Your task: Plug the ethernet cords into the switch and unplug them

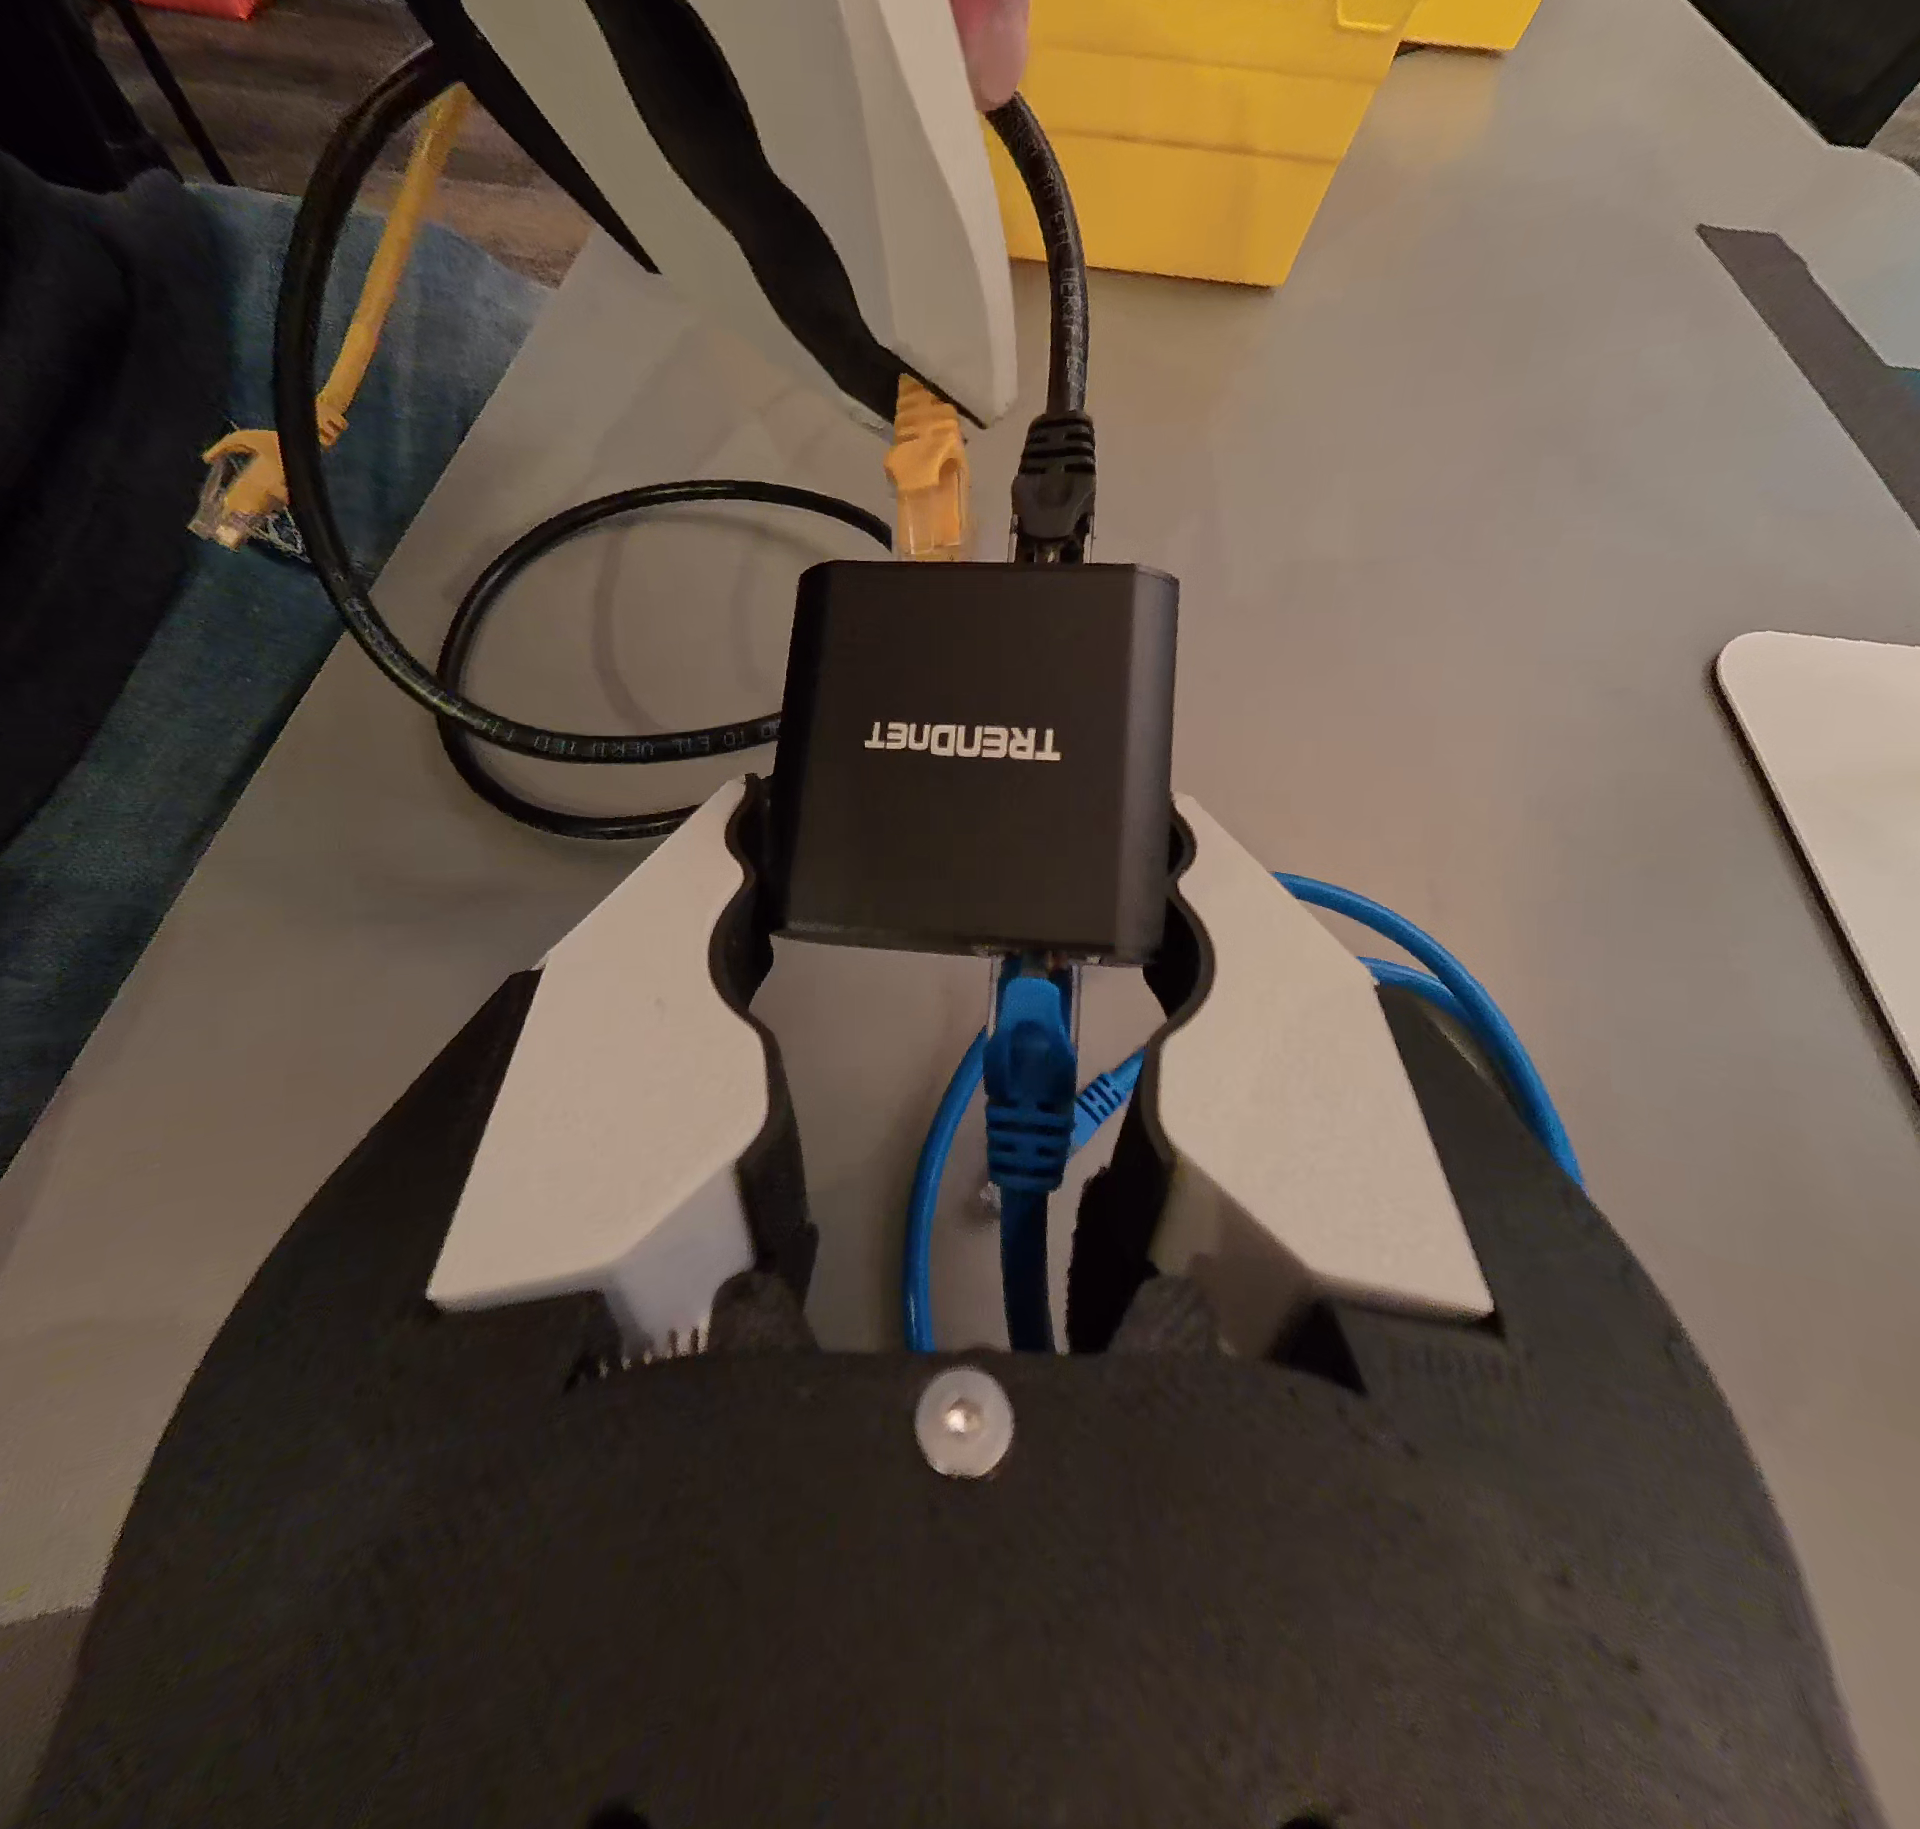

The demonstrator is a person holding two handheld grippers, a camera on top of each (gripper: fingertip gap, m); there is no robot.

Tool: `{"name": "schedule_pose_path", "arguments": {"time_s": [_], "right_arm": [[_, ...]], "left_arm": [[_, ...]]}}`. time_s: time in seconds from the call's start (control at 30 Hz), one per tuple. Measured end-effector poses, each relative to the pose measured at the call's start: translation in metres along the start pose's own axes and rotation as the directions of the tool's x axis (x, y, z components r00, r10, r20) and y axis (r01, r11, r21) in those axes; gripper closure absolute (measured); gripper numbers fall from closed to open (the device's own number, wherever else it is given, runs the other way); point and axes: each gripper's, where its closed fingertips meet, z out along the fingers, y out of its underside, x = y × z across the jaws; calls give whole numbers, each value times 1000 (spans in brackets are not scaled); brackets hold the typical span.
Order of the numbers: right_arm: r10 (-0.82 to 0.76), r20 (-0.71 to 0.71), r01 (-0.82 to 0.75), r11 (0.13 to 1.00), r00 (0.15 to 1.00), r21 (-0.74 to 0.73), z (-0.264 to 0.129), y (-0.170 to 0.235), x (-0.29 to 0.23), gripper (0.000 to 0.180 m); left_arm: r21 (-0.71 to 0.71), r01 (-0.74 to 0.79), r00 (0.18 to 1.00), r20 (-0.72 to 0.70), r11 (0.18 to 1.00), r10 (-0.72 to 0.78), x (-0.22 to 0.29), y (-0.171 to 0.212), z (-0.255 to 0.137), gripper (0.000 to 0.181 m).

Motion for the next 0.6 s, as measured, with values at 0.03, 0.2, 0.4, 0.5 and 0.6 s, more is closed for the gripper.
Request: {"name": "schedule_pose_path", "arguments": {"time_s": [0.03,0.2,0.4,0.5,0.6], "right_arm": [[-1,-4,1,1000,1000,0,-1,0,1,110],[-2,-13,2,1000,1000,-5,-3,1,2,109],[-2,-18,2,999,1000,-35,-1,6,3,109],[-1,-22,0,999,1000,-38,-1,6,4,109],[-6,-23,4,999,1000,-54,-1,9,4,110]], "left_arm": [[-2,5,1000,7,1000,-5,-1,-1,0,171],[5,27,999,36,1000,-27,-6,-1,1,171],[26,41,998,53,999,-42,-9,-5,-1,172],[21,31,998,51,999,-32,-8,-5,1,172],[47,60,997,40,997,-62,-7,-7,1,172]]}}
